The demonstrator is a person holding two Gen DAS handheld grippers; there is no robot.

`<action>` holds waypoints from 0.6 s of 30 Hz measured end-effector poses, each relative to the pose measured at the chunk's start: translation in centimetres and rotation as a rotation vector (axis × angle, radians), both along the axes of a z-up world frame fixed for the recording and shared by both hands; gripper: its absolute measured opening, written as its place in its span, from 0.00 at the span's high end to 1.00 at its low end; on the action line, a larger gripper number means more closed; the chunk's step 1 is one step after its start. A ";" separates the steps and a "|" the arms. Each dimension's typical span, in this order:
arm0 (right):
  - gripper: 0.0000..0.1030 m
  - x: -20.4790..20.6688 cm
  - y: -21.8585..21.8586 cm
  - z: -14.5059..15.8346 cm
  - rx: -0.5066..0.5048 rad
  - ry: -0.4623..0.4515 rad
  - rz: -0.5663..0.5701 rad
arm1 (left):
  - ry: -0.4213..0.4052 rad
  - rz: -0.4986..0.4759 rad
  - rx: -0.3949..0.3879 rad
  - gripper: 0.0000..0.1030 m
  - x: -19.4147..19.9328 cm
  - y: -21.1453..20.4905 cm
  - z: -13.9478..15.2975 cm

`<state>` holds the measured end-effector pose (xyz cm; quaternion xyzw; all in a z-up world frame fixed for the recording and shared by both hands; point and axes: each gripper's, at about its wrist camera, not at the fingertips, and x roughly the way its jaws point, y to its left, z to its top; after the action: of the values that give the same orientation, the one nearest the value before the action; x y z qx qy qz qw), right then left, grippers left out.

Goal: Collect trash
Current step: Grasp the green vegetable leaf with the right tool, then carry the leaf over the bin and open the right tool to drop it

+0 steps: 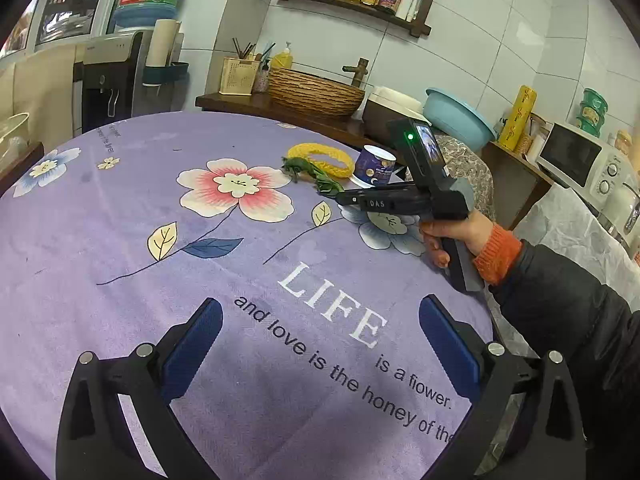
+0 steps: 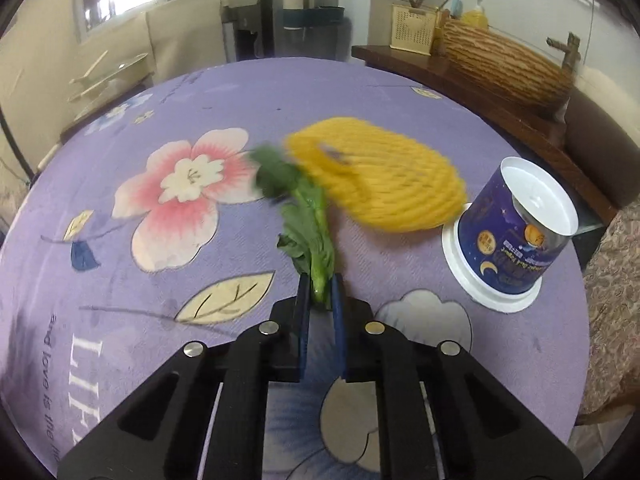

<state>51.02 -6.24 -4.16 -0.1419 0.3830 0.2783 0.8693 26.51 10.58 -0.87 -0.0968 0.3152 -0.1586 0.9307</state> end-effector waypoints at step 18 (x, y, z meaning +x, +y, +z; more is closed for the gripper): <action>0.90 -19.5 -17.2 3.1 0.219 -0.111 -0.200 | -0.045 -0.004 -0.004 0.05 -2.0 -4.1 0.4</action>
<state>31.51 -23.43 -1.09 -0.0225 0.3141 0.2220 0.9228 24.47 6.52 -0.44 -0.0946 0.2941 -0.1634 0.9370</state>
